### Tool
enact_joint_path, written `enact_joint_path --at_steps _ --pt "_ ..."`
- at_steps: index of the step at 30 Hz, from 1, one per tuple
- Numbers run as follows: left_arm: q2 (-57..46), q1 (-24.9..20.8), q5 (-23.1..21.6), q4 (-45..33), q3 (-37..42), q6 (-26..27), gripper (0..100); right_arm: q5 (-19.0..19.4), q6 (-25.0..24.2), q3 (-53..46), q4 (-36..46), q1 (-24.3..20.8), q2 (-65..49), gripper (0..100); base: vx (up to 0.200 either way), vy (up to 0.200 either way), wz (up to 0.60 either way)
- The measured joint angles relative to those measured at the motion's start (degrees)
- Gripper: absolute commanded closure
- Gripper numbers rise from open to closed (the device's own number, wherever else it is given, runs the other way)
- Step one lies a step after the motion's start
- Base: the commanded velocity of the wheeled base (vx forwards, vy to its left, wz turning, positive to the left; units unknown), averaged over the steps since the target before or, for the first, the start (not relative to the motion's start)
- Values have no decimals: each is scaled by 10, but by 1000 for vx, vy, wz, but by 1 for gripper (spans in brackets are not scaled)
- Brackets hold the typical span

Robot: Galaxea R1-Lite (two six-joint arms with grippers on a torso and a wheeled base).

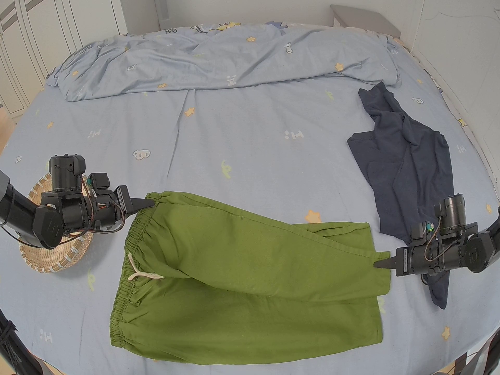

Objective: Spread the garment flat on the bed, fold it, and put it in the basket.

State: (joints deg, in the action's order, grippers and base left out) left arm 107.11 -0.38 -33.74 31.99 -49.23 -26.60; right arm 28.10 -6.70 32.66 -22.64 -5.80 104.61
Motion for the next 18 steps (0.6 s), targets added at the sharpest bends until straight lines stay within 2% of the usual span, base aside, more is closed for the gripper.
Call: enact_joint_path --at_steps 5,18 --pt "0 0 0 0 0 0 100 -7 1 0 0 2 -7 100 0 0 0" --pt "-30 6 6 -1 8 0 100 -69 1 1 3 -15 -102 100 0 0 0"
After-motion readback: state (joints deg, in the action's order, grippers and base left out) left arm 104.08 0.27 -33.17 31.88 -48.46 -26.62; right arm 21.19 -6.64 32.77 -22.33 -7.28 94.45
